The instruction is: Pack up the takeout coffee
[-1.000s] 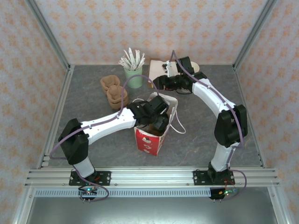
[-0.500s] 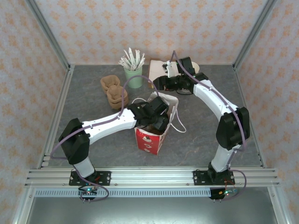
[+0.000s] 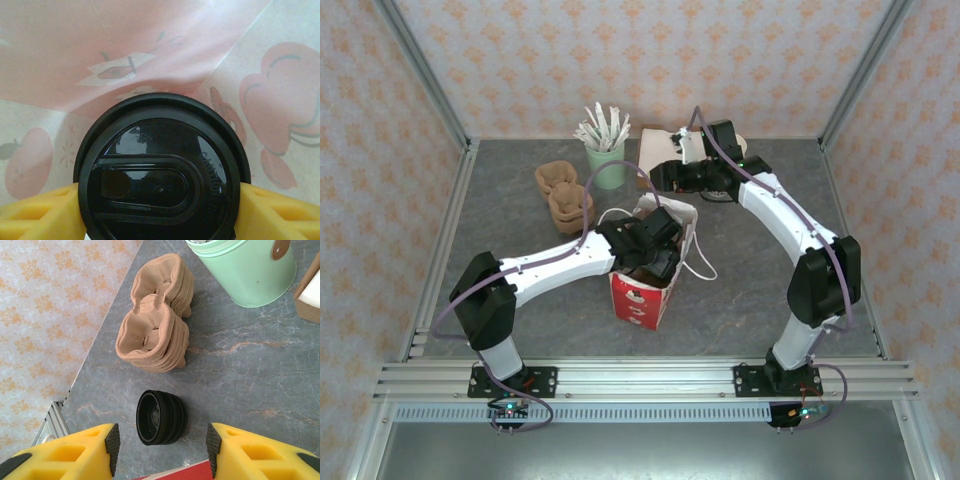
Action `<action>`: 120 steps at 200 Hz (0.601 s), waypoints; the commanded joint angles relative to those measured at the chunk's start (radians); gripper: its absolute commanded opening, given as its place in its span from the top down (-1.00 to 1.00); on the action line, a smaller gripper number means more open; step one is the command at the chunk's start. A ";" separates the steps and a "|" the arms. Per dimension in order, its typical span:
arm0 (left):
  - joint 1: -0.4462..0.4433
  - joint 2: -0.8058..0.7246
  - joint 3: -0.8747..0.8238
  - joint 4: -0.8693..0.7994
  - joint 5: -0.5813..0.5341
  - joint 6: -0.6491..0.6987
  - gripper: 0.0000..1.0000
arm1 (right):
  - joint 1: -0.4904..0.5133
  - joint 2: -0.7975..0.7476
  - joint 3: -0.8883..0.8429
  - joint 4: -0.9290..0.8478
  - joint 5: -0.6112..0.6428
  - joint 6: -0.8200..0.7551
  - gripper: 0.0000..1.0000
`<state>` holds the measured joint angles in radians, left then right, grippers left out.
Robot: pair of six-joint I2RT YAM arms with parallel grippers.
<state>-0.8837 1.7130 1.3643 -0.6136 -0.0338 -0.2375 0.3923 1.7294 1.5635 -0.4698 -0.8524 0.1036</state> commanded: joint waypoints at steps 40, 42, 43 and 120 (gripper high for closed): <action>0.002 0.008 0.078 -0.084 -0.016 -0.023 -0.81 | 0.009 -0.063 -0.030 0.026 0.025 -0.015 -0.02; 0.002 0.007 0.079 -0.086 -0.017 -0.021 -0.82 | 0.009 -0.063 -0.030 0.026 0.025 -0.015 -0.02; 0.002 0.007 0.081 -0.087 -0.017 -0.022 -0.82 | 0.009 -0.064 -0.031 0.026 0.025 -0.015 -0.02; 0.002 -0.015 0.136 -0.142 -0.003 -0.010 -0.89 | 0.009 -0.067 -0.034 0.030 0.029 -0.015 -0.02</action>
<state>-0.8837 1.7130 1.4513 -0.6994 -0.0322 -0.2531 0.3923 1.7004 1.5352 -0.4698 -0.8337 0.1036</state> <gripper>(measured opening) 0.942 0.510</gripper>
